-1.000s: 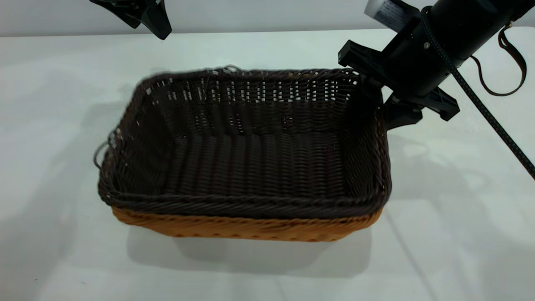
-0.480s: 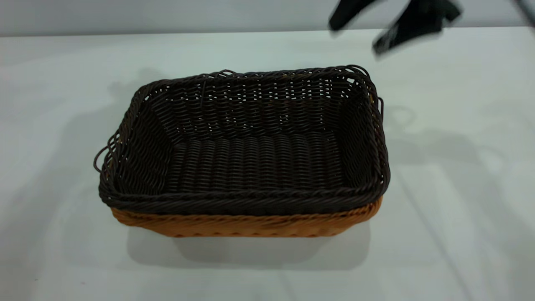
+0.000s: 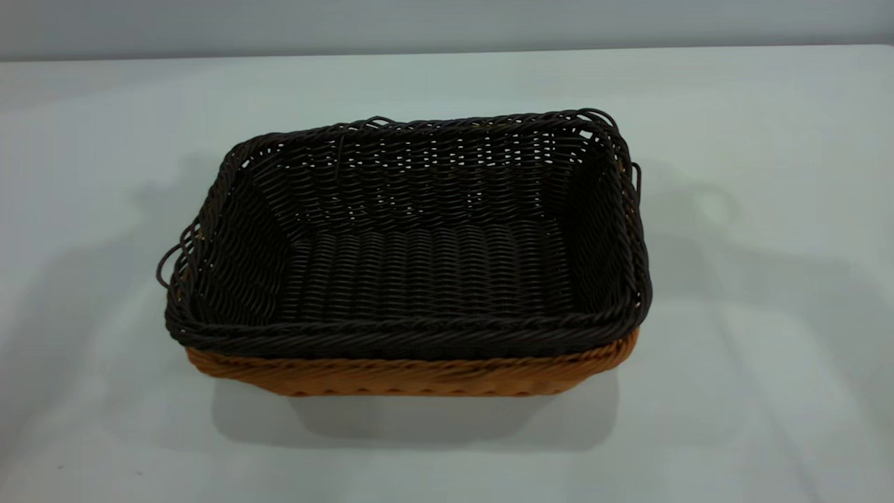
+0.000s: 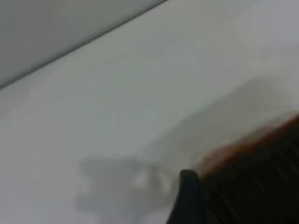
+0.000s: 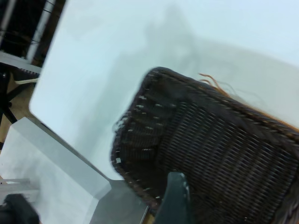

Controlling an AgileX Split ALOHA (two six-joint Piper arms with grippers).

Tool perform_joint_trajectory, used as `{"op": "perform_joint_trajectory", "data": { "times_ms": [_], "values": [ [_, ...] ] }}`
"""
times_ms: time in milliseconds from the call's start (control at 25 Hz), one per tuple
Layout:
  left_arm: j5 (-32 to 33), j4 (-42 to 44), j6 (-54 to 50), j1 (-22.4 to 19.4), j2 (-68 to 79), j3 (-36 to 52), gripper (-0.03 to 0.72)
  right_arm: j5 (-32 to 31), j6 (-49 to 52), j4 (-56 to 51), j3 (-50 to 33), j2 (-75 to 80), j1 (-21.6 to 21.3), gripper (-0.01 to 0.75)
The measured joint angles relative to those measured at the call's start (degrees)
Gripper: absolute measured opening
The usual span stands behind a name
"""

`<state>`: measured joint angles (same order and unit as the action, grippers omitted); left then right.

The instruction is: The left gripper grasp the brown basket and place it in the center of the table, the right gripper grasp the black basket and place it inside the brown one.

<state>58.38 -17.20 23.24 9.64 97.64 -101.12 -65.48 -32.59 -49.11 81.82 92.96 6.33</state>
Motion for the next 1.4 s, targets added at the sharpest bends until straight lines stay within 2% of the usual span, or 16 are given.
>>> {"op": "perform_joint_trajectory", "data": {
  "times_ms": [200,400,680,960,1200,1400],
  "values": [
    [8.2,3.6,-7.5,0.0,-7.5,0.0,0.537,-4.5,1.2,-0.8,0.0,-9.7,0.0,0.574],
    [8.4,8.8,-14.1,0.0,-15.7,0.1,0.537,-5.2,1.2,-2.5,-1.0,-20.5,0.0,0.574],
    [8.4,9.3,-15.2,0.0,-28.7,1.8,0.537,-6.1,1.3,-1.7,-8.8,-37.9,0.0,0.574],
    [8.5,9.3,-15.5,0.0,-46.0,20.5,0.537,-6.7,2.3,5.3,-22.2,-56.4,0.0,0.574],
    [8.5,9.3,-15.6,0.0,-58.6,37.4,0.537,-6.9,4.9,16.6,-33.6,-71.0,0.0,0.574],
    [8.5,9.3,-16.2,0.0,-67.0,48.5,0.537,-2.8,7.0,23.5,-43.1,-82.6,0.0,0.574]
  ]
}}
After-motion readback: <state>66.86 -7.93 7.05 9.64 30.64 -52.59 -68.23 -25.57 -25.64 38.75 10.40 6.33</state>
